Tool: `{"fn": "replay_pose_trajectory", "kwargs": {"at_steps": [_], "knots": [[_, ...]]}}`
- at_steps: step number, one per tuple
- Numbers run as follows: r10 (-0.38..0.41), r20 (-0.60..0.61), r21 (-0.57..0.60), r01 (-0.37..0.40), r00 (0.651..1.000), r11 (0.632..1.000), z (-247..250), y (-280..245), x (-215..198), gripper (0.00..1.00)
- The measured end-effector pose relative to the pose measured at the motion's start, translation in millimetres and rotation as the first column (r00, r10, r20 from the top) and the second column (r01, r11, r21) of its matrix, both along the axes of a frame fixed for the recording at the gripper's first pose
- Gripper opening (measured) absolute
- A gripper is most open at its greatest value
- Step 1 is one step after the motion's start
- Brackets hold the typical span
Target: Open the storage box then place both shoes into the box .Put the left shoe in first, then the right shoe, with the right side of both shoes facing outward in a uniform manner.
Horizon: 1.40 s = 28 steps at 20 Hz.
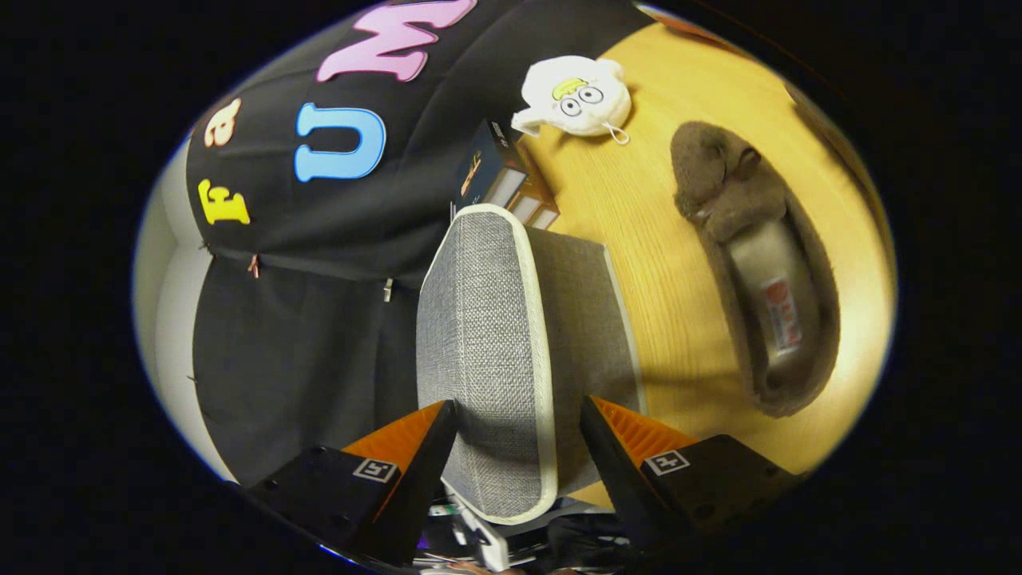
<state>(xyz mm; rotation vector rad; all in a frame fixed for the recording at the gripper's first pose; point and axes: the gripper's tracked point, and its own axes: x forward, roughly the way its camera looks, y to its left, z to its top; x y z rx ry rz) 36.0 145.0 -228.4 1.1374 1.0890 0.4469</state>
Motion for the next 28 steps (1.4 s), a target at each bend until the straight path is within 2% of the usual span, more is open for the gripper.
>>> {"fn": "replay_pose_trajectory", "kwargs": {"at_steps": [2,3,5,8,9,10,12,13,15,16,17,23,28], "knots": [[-0.016,-0.038,0.063,0.018,0.999,0.998,5.2,4.5,2.4,0.95],[-0.013,-0.045,0.075,0.017,0.999,0.997,8.2,5.3,1.4,0.84],[0.004,-0.055,0.073,0.000,0.998,0.997,4.2,7.3,-1.1,0.74],[0.019,-0.059,0.086,-0.014,0.998,0.996,4.4,10.1,-4.3,0.69],[0.026,-0.064,0.093,-0.020,0.998,0.995,7.7,4.7,-5.0,0.61],[0.025,-0.065,0.102,-0.018,0.998,0.995,10.0,0.7,-6.7,0.60],[0.020,-0.069,0.126,-0.011,0.997,0.992,18.3,4.9,-2.5,0.43],[0.022,-0.081,0.134,-0.011,0.996,0.991,19.0,7.0,-2.5,0.27],[0.035,-0.081,0.140,-0.023,0.996,0.990,23.5,10.6,-2.2,0.15],[0.033,-0.065,0.128,-0.024,0.997,0.991,22.6,12.8,-1.0,0.14],[0.041,-0.045,0.112,-0.036,0.998,0.993,25.9,8.4,-2.6,0.07],[0.074,-0.005,0.092,-0.073,0.997,0.993,44.7,15.1,-0.4,0.05],[0.136,0.118,0.073,-0.145,0.984,0.987,95.2,38.9,-1.7,0.05]]}}
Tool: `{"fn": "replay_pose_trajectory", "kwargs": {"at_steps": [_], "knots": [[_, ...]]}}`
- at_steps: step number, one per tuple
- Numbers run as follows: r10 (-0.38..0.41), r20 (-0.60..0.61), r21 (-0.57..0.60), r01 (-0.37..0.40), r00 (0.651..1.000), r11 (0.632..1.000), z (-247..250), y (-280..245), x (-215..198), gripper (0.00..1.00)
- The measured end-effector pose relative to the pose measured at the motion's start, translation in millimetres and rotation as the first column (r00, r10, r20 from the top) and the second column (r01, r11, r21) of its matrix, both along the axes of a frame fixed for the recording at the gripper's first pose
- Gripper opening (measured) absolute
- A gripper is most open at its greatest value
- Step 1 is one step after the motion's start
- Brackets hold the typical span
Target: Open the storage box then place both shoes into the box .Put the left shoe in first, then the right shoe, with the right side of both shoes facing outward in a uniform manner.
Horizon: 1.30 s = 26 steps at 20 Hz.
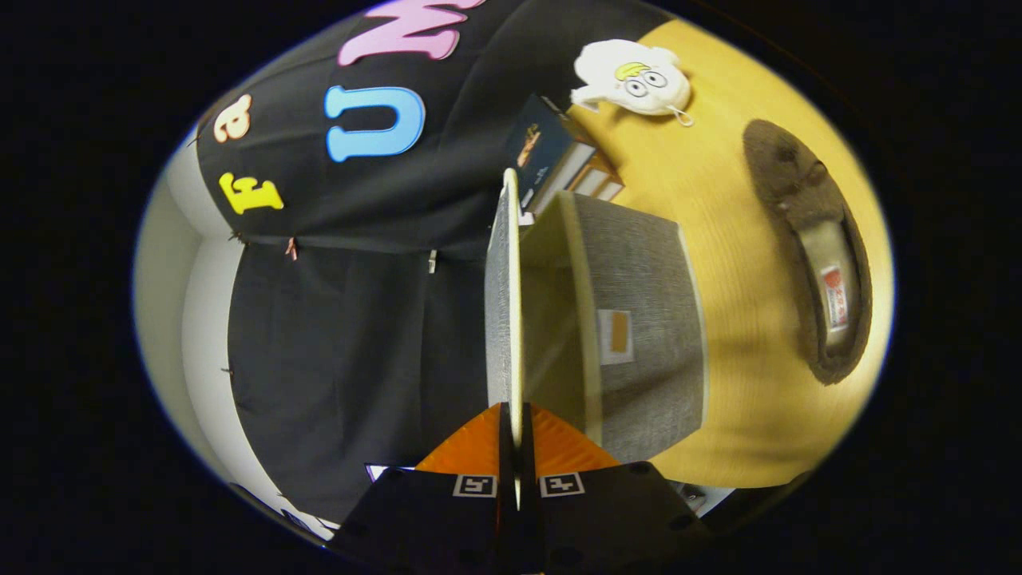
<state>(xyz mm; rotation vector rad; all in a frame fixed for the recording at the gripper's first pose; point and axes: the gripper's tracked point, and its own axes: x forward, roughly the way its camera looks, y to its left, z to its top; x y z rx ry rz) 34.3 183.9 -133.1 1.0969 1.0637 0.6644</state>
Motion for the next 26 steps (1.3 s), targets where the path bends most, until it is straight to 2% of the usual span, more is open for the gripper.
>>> {"fn": "replay_pose_trajectory", "kwargs": {"at_steps": [3,7,16,26], "knots": [[0.030,0.052,0.015,-0.031,0.998,0.999,26.4,23.9,5.1,0.05],[0.071,0.107,-0.034,-0.067,0.992,0.997,41.0,56.4,12.0,0.05],[0.158,0.162,-0.011,-0.159,0.974,0.987,88.5,169.3,10.3,0.05],[0.190,0.145,-0.108,-0.176,0.971,0.978,54.2,278.9,13.5,0.06]]}}
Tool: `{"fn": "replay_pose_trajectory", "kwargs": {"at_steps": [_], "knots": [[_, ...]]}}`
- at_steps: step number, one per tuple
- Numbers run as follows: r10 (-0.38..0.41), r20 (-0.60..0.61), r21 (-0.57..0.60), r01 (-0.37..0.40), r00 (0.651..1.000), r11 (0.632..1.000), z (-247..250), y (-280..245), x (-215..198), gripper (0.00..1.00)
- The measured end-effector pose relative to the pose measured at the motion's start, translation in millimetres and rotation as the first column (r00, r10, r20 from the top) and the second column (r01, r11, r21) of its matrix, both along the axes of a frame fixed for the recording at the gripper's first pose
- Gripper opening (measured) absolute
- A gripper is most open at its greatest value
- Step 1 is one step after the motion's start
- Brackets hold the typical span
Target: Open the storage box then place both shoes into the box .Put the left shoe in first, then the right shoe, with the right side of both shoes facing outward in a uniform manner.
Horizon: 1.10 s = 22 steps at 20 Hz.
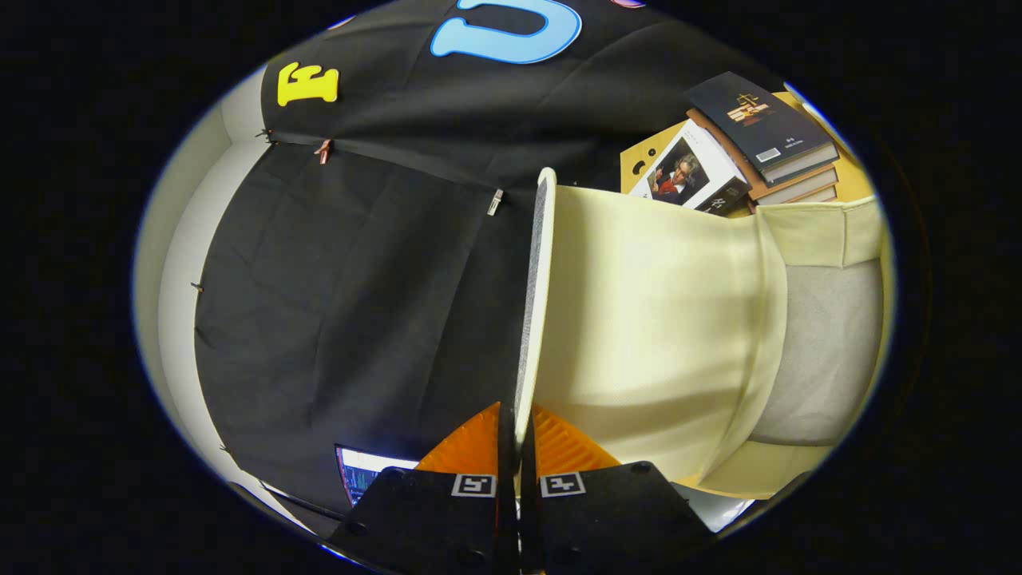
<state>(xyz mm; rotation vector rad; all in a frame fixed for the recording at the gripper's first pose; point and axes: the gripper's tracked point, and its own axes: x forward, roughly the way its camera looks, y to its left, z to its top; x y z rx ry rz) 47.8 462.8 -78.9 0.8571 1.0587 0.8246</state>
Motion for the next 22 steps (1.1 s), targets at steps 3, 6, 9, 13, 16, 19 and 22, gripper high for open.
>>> {"fn": "replay_pose_trajectory", "kwargs": {"at_steps": [3,6,9,13,16,19,22], "knots": [[0.002,0.009,-0.033,-0.002,1.000,0.999,-13.2,18.9,1.8,0.06],[-0.001,0.024,-0.049,0.002,1.000,0.999,-19.6,25.9,3.3,0.08],[-0.007,0.074,-0.095,0.014,0.997,0.995,-20.0,4.7,2.5,1.00],[-0.056,0.184,-0.140,0.083,0.981,0.987,-12.9,-33.9,10.7,0.97],[-0.091,0.286,-0.180,0.147,0.954,0.973,-2.3,-81.1,12.1,0.97],[-0.132,0.367,-0.244,0.232,0.921,0.942,-6.4,-143.9,16.1,0.97],[-0.176,0.354,-0.315,0.294,0.919,0.902,-23.3,-207.4,13.8,0.98]]}}
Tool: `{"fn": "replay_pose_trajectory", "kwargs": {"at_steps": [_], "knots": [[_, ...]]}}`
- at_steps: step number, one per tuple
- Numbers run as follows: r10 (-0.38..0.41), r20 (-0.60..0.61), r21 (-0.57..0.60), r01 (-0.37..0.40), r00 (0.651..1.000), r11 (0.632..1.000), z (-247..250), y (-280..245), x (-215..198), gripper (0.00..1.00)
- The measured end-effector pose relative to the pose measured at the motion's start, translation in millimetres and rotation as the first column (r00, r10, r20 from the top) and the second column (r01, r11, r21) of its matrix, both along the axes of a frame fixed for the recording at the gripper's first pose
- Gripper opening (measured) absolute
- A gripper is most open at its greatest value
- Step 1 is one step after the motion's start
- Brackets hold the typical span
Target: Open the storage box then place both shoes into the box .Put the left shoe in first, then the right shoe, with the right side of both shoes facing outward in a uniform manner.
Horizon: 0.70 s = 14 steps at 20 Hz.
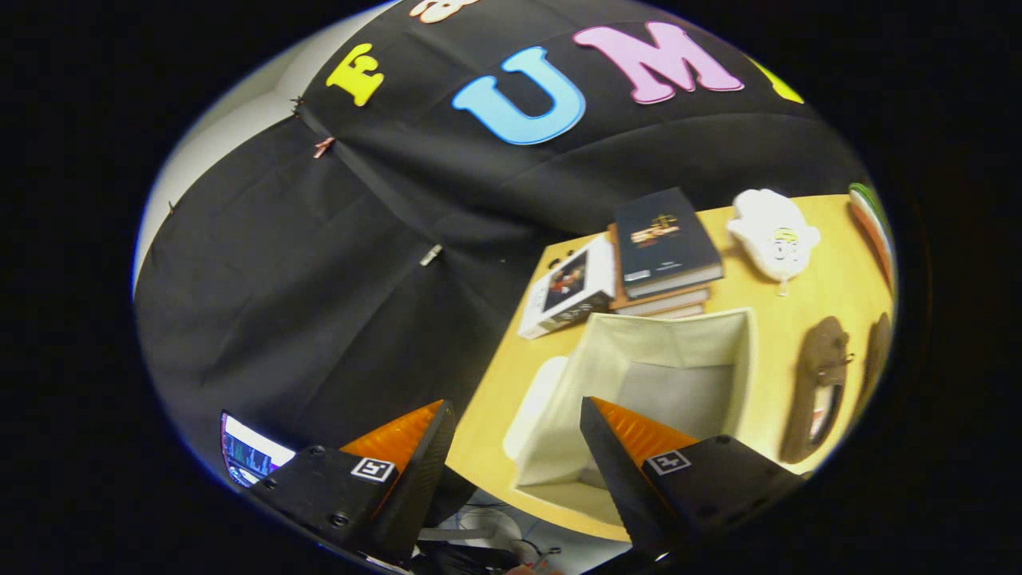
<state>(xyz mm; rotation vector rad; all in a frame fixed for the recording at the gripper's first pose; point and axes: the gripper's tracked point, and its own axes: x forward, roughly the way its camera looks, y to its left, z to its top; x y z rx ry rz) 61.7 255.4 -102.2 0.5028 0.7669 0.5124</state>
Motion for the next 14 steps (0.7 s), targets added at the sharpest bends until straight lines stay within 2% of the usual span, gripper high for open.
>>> {"fn": "replay_pose_trajectory", "kwargs": {"at_steps": [5,8,11,14], "knots": [[-0.172,-0.010,-0.056,0.171,0.985,0.984,-17.3,-95.0,-4.1,0.98],[-0.250,-0.012,-0.100,0.248,0.968,0.964,-29.6,-144.4,-10.3,0.98],[-0.269,-0.049,-0.157,0.259,0.962,0.953,-51.4,-179.4,-23.5,0.98],[-0.283,-0.016,-0.260,0.269,0.959,0.927,-69.3,-218.9,-28.3,0.98]]}}
